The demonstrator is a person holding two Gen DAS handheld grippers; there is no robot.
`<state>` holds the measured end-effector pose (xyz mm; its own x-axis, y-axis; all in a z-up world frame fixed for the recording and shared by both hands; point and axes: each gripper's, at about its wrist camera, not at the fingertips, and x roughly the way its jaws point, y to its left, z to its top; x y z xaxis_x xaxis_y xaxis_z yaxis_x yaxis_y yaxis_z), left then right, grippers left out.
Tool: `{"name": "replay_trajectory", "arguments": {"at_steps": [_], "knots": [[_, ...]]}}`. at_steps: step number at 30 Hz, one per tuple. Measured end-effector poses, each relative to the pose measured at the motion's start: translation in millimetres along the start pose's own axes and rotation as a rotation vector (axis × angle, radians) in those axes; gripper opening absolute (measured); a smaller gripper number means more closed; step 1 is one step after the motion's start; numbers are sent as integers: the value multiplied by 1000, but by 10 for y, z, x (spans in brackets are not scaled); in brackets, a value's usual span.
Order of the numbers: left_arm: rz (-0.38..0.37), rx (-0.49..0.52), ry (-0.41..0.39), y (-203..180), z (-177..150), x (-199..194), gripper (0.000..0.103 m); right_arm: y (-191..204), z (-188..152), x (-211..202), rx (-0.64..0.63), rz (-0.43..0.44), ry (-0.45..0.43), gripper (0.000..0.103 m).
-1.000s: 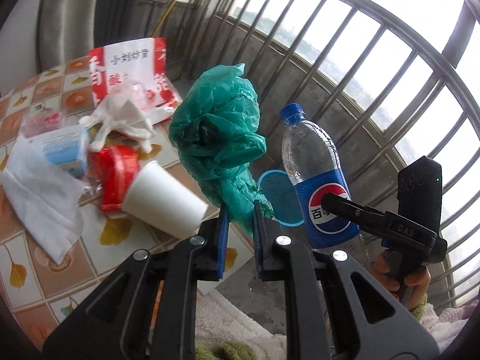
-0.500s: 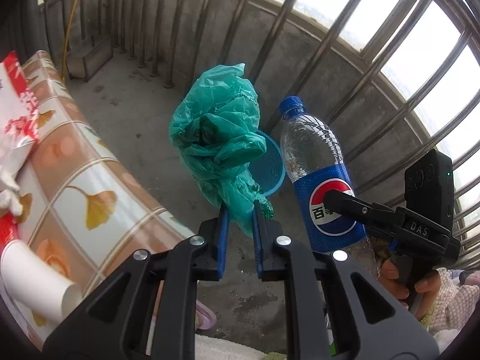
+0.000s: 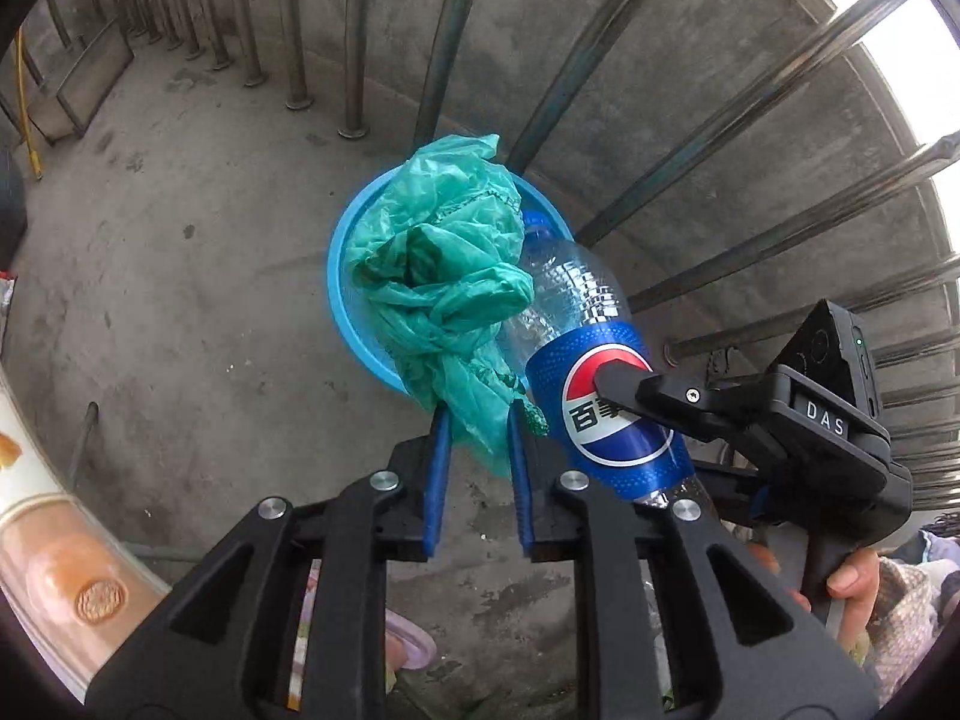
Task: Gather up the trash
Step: 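Carry bag and bottle to the blue wastebasket and release both, then return both tools to the table toward the white tissue and cup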
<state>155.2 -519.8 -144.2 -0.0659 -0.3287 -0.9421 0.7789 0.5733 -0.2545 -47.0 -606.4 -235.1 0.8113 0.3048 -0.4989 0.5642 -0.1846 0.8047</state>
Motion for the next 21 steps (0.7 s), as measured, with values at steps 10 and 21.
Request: {"name": "replay_trajectory", "arguments": {"at_steps": [10,21], "knots": [[-2,33,-153,-149,34,-411,39,-208,149,-176,36,45,-90,73],[-28,137,-352,-223,-427,-1724,63,272,-392,-555,-239,-95,-149,73]]}}
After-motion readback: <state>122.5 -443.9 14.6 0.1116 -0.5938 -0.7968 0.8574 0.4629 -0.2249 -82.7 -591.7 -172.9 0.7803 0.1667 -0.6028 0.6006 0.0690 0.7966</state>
